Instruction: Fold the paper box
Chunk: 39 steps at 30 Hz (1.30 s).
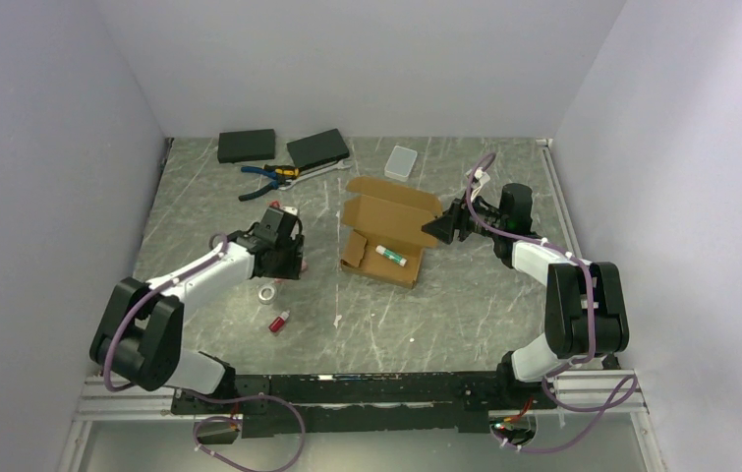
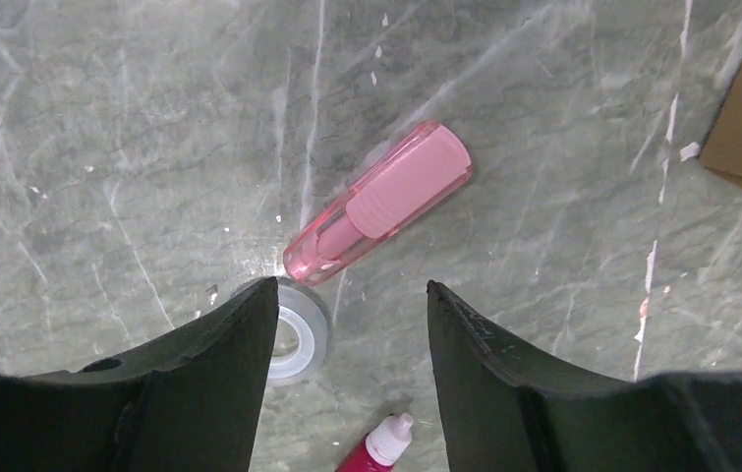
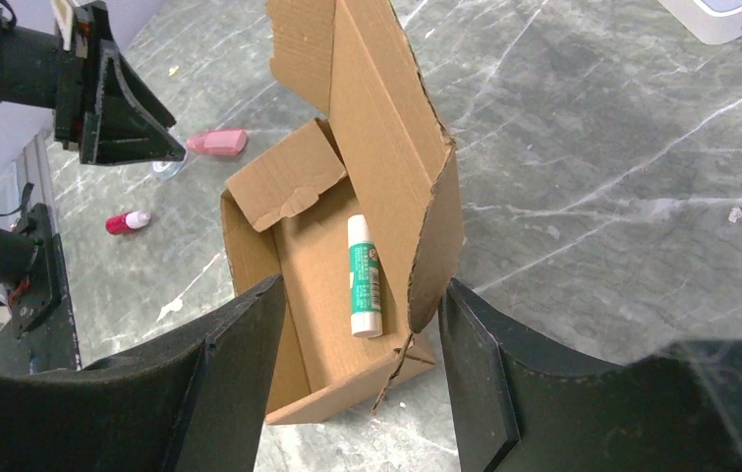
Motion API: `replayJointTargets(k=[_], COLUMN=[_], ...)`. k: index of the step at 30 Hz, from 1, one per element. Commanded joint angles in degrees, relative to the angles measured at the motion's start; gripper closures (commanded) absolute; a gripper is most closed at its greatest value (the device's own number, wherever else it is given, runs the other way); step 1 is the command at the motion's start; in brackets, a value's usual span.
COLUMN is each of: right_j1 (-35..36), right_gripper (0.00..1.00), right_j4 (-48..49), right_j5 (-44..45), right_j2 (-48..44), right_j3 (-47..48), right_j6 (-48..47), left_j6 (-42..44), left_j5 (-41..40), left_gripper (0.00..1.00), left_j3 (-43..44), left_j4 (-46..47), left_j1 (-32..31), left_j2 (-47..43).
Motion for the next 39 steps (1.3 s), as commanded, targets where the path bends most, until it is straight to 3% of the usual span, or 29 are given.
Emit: replayJointTargets(k=[1,6,14,28,39], right_j1=[-0.29,-0.29,-0.30,-0.29,-0.29], right_gripper=[0.38,0.38,0.38,0.38,0.38], right_j4=[1.96,2.02,2.11,2.11,2.20], right_j5=[-1.89,-2.06,-2.15,-2.15,-2.15], right_j2=[-0.05,0.01,0.06,0.01,0.10], right_j3=[1.81,1.77,1.78,1.85,1.80], right_j6=[-0.51,-0.50,-0.41,-0.34,-0.35], left_j6=[4.78,5.04,4.73,1.30,-2.12], left_j5=[3.31,8.18,11.69,16.62,12.76], left_gripper=[0.38,0.38,0.51,0.50,0.47], left_j3=[3.53,5.27,6.12,5.62,6.91], left_j4=[0.67,1.64,2.65,3.18,0.82], left_j1=[2.04,5.23,7.63,8.40,8.38], left_j2=[2.86,6.70,10.48,12.10,16.14])
